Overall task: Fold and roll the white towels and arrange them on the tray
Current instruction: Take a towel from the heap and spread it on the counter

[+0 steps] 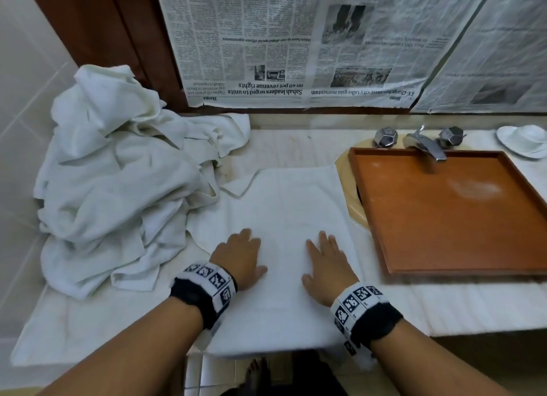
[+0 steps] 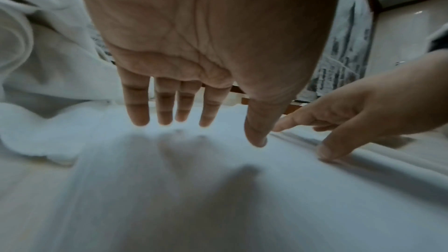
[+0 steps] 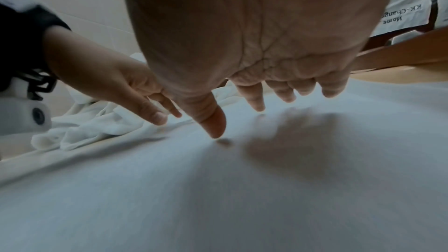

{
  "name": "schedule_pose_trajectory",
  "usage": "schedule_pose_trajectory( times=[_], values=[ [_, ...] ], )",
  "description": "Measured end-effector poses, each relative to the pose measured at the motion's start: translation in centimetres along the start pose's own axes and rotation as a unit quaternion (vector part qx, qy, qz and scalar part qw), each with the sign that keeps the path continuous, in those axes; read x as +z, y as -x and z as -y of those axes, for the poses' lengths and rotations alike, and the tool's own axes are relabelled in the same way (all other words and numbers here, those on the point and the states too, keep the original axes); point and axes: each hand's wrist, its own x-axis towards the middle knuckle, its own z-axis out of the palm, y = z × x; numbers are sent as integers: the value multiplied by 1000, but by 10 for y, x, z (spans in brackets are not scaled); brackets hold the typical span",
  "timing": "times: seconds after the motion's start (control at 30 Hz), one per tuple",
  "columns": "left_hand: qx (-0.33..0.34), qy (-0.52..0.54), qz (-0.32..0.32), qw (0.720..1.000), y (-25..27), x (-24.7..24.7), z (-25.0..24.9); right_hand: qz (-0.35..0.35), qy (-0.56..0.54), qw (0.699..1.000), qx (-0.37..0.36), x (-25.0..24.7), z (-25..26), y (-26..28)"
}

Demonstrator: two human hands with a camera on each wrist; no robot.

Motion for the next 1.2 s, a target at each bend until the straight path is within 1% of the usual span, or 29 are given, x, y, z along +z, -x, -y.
schedule_pose_trajectory(
  times=[0.07,0.13,0.17,0.27,0.37,0.43,0.47,0.5,0.57,0.6,0.67,0.73,0.77,0.8,0.83,0.87,0.9,0.93,0.97,1.03,1.2],
  values=[
    [-42,20,-1,999,-20,-5,20,18,-11,1000,13,-6,9,-10],
    [-103,48,-11,993,-38,-3,54,32,0,999,30,-9,17,-19],
    [-122,59,-24,990,-44,-1,73,33,10,999,38,-12,19,-23],
    [-153,85,-65,982,-44,2,127,40,31,998,49,-20,22,-31],
    [-188,43,-73,979,-36,4,173,48,31,997,47,-25,20,-35],
    [-209,28,-71,975,-35,9,194,44,32,998,43,-26,18,-35],
    [-211,18,-69,975,-34,9,197,42,33,998,42,-26,17,-34],
    [-208,4,-64,976,-32,8,193,42,36,998,41,-26,16,-33],
    [-198,-20,-33,979,-24,-3,165,43,45,997,41,-25,16,-32],
    [-195,-37,-22,980,-18,-11,144,41,50,997,41,-25,17,-32],
    [-169,-56,-20,984,-8,-25,95,36,56,997,41,-25,19,-32],
    [-111,-44,-36,992,1,-36,38,41,60,996,45,-26,21,-31],
    [-70,-23,-56,996,2,-35,14,44,62,996,48,-26,23,-31],
    [-30,10,-61,998,-1,-32,-8,44,65,996,50,-26,24,-31],
    [4,46,-47,998,-6,-28,-23,41,71,995,53,-25,25,-32],
    [20,77,-19,997,-16,-22,-28,35,77,995,56,-24,28,-33],
    [14,91,12,996,-26,-15,-26,29,84,994,57,-24,29,-34],
    [-7,93,35,995,-38,-9,-20,25,91,994,57,-23,31,-36],
    [-30,94,43,994,-50,-4,-12,22,98,993,54,-24,31,-38],
    [-58,110,40,991,-72,-4,6,21,105,994,36,-29,30,-44],
    [-80,133,49,987,-114,-38,53,27,75,997,-3,-48,36,-68]
  ],
)
